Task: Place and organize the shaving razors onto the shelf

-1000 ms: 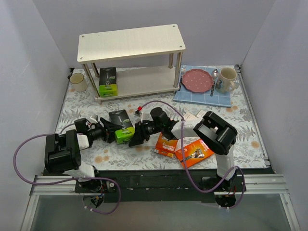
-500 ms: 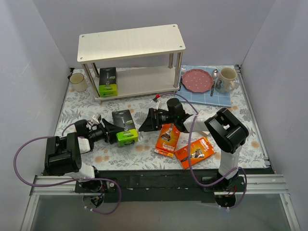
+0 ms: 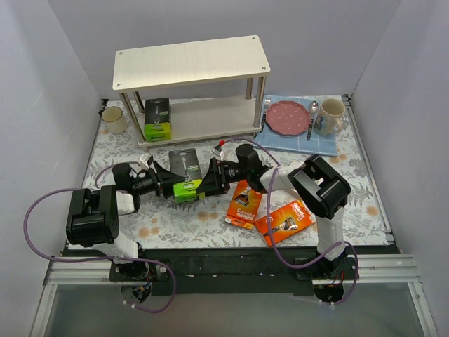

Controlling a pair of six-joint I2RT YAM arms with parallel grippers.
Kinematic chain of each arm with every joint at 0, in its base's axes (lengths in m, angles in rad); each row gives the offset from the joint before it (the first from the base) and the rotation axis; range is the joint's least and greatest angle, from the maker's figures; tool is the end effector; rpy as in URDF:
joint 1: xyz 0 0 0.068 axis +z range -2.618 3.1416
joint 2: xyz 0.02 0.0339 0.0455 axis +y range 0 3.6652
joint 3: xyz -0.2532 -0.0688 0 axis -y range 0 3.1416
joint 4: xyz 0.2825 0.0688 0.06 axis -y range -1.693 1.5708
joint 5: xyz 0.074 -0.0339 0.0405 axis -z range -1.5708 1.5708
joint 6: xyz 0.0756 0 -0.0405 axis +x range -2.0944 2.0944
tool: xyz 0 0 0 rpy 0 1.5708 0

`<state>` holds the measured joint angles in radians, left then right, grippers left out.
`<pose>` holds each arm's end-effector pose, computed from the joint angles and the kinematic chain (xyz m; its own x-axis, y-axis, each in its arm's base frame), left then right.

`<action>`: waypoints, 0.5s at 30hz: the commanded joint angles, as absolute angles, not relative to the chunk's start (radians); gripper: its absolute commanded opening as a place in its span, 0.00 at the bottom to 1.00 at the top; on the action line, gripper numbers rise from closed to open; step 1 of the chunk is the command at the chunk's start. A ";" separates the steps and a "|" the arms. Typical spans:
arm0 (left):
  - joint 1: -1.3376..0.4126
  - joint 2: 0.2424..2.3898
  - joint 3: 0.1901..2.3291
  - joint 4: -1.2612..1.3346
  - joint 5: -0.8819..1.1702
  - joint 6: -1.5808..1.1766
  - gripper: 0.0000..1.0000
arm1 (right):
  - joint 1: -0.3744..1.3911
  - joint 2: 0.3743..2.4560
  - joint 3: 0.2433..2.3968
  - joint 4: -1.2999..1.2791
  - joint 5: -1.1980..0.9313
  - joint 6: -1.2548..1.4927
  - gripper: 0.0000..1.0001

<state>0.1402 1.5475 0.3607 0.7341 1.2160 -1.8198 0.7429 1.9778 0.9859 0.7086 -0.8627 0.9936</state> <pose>0.2730 -0.0331 0.0833 -0.6555 -0.4325 0.6191 -0.6136 -0.1730 -0.7705 0.2876 0.3421 0.1079 -0.9311 -0.1152 -0.3460 -0.3607 0.1506 0.9205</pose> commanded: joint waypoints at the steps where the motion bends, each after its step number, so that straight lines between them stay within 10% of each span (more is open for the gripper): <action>1: 0.127 1.552 0.403 0.831 1.258 -1.861 0.50 | 0.758 1.986 1.028 0.785 -0.890 1.009 0.91; 9: 0.127 1.549 0.432 0.689 1.223 -1.767 0.64 | 0.752 1.959 1.058 0.763 -0.845 0.908 0.48; 15: 0.198 1.529 0.580 0.213 1.269 -1.470 0.73 | 0.694 1.945 1.068 0.723 -0.871 0.836 0.39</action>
